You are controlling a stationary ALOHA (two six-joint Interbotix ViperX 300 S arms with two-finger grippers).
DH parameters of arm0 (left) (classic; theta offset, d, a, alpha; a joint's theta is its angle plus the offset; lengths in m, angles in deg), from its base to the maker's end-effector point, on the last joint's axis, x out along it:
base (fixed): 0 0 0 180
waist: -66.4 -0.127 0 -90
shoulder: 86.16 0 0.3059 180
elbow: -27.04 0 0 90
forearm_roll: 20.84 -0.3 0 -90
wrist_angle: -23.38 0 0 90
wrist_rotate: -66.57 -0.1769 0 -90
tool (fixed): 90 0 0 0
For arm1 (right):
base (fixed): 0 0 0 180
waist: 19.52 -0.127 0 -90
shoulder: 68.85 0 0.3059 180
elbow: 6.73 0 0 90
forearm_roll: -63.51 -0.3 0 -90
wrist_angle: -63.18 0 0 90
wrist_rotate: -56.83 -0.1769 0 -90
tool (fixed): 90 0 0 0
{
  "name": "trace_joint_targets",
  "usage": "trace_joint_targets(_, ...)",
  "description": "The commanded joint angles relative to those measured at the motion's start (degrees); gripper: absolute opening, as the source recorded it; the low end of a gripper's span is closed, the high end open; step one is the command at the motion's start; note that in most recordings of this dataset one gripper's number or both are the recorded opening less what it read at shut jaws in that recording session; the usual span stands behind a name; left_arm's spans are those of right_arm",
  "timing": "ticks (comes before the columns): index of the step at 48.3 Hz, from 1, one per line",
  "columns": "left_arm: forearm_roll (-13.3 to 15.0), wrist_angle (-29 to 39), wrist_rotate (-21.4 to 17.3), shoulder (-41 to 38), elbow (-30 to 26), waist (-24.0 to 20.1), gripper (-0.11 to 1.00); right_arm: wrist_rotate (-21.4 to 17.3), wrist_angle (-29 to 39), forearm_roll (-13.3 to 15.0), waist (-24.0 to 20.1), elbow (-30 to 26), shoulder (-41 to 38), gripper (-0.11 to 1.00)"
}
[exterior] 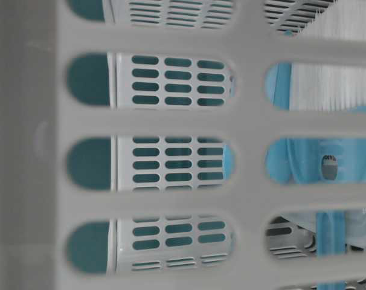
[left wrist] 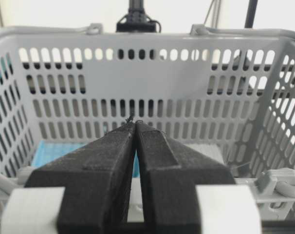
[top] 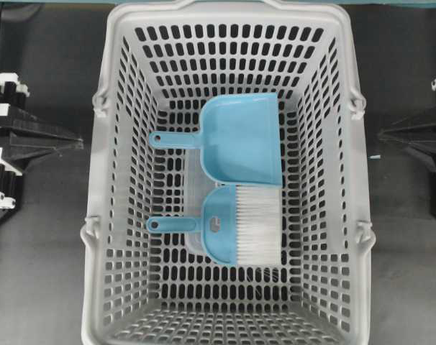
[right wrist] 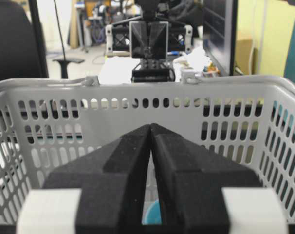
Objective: Pick up the hand brush from the shopping basket with the left arm.
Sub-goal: 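Move the left gripper over the basket toward the blue hand brush handle, then lower the left gripper and close it on the brush handle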
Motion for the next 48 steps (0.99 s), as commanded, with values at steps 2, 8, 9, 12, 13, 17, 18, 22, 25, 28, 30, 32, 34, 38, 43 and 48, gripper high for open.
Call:
trace_joint_targets(2,-2.3,6.9,2.0,-0.8,-6.9,1.1,0.06,-0.4,-0.3,-0.5,-0.2,-1.2,-0.4,0.0)
trace_joint_targets(8,-2.3,22.4,3.7,-4.8,-16.1,2.2,0.0,-0.9,1.9,-1.3,-0.2,-1.3,-0.2,0.0)
trace_joint_targets(9,-2.3,24.7,3.7,-5.6,-17.6,2.5,0.0,-1.0,2.6,-1.3,-0.3,-1.4,-0.2,0.0)
trace_joint_targets(12,-2.3,31.2,3.6,-8.3,-22.1,3.4,0.0,-1.1,4.7,-1.3,-0.3,-1.6,-0.1,0.0)
trace_joint_targets(13,-2.4,33.2,3.6,-9.5,-23.7,3.8,0.0,-1.2,5.5,-1.3,-0.3,-1.7,0.0,0.0)
trace_joint_targets(17,-2.4,41.7,3.6,-14.2,-30.0,4.7,0.0,-1.3,9.1,-1.3,-0.3,-2.0,0.4,0.0)
trace_joint_targets(18,-2.4,43.9,3.5,-15.4,-31.7,4.9,0.0,-1.3,9.9,-1.3,-0.2,-2.0,0.5,0.0)
trace_joint_targets(22,-2.3,54.6,3.6,-21.5,-39.9,5.4,0.0,-1.4,12.2,-1.3,-0.3,-2.3,1.2,0.0)
trace_joint_targets(25,-2.4,62.3,3.6,-25.8,-45.7,5.6,0.0,-1.4,13.3,-1.3,-0.3,-2.4,1.8,0.0)
trace_joint_targets(28,-2.4,70.0,3.6,-30.4,-51.4,5.7,0.0,-1.4,14.0,-1.3,-0.3,-2.5,2.5,0.0)
trace_joint_targets(30,-2.3,75.9,3.6,-34.1,-55.8,5.7,0.0,-1.4,14.3,-1.3,-0.3,-2.5,2.8,0.0)
trace_joint_targets(32,-2.4,80.1,3.5,-37.2,-59.2,5.7,0.0,-1.4,14.5,-1.3,-0.3,-2.5,3.1,0.0)
trace_joint_targets(34,-2.4,83.4,3.6,-40.1,-62.2,5.6,0.0,-1.4,14.6,-1.3,-0.3,-2.5,3.3,0.0)
trace_joint_targets(38,-2.4,88.6,3.6,-45.1,-67.2,5.7,0.0,-1.4,14.7,-1.3,-0.3,-2.5,3.6,0.0)
trace_joint_targets(43,-2.3,93.5,4.2,-49.9,-71.7,6.1,0.0,-1.3,14.7,-1.3,-0.3,-2.4,3.6,0.0)
trace_joint_targets(48,-2.4,94.8,4.5,-52.9,-73.1,7.2,0.0,-1.4,14.7,-1.2,-0.3,-2.5,3.6,0.0)
